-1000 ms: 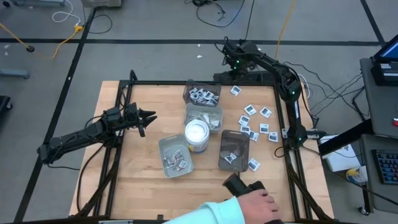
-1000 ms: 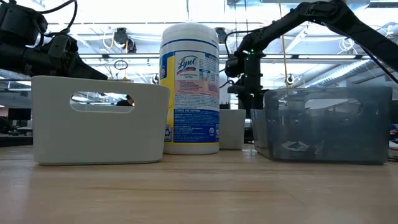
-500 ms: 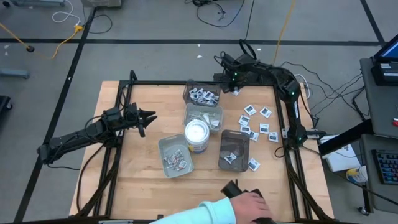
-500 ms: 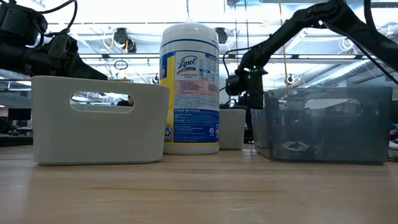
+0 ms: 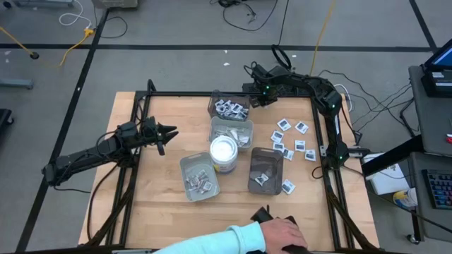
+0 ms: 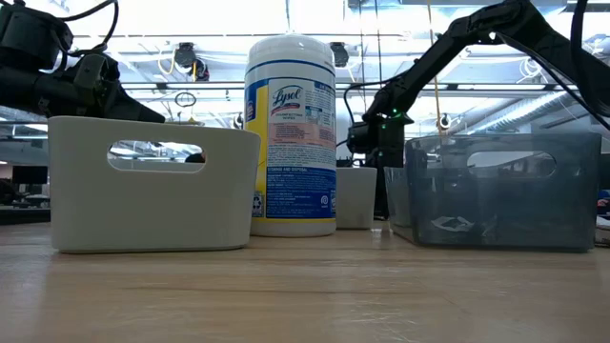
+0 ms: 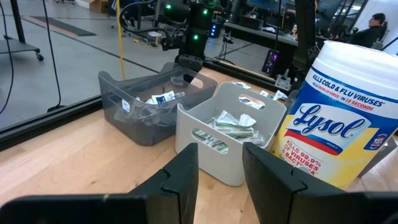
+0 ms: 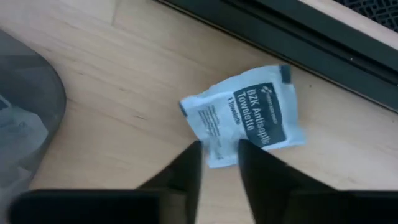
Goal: Pick & Place First Aid Supplies
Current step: Put the towelette pack into the bottom transparent black bin
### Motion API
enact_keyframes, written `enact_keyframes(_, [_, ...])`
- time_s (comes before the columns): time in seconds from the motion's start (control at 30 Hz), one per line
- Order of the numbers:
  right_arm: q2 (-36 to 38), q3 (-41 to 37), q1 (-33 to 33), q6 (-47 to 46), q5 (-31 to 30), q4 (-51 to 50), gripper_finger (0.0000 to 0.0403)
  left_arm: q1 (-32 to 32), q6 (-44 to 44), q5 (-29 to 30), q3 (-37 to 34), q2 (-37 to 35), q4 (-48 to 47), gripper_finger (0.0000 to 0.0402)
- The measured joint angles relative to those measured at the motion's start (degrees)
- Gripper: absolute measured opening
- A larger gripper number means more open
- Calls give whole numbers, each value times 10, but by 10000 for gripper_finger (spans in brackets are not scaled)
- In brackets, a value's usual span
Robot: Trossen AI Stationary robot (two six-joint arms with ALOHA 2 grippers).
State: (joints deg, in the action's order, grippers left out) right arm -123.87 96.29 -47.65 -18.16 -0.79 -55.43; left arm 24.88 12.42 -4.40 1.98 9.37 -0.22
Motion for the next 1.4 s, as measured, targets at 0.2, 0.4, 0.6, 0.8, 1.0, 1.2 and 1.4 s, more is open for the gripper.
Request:
enact_keyframes(0.2, [0,0,6,-2,-3,3,11,0,0,0,0,0,0,129])
enact_keyframes(0.4, [0,0,8,-6,-3,3,1,0,0,0,0,0,0,129])
enact_keyframes(0.6, [6,3,9,-7,-8,-10,1,0,-2,0,0,0,0,129])
enact_keyframes(0.8, [60,5,9,-6,-17,-9,1,0,-2,0,0,0,0,129])
enact_keyframes(1.0, [93,5,9,2,-9,-5,0,0,-2,0,0,0,0,129])
enact_keyframes(1.2, [93,5,8,15,-7,-3,21,0,-2,0,0,0,0,129])
enact_keyframes(1.4, [93,5,8,-12,-9,11,108,0,-2,0,0,0,0,129])
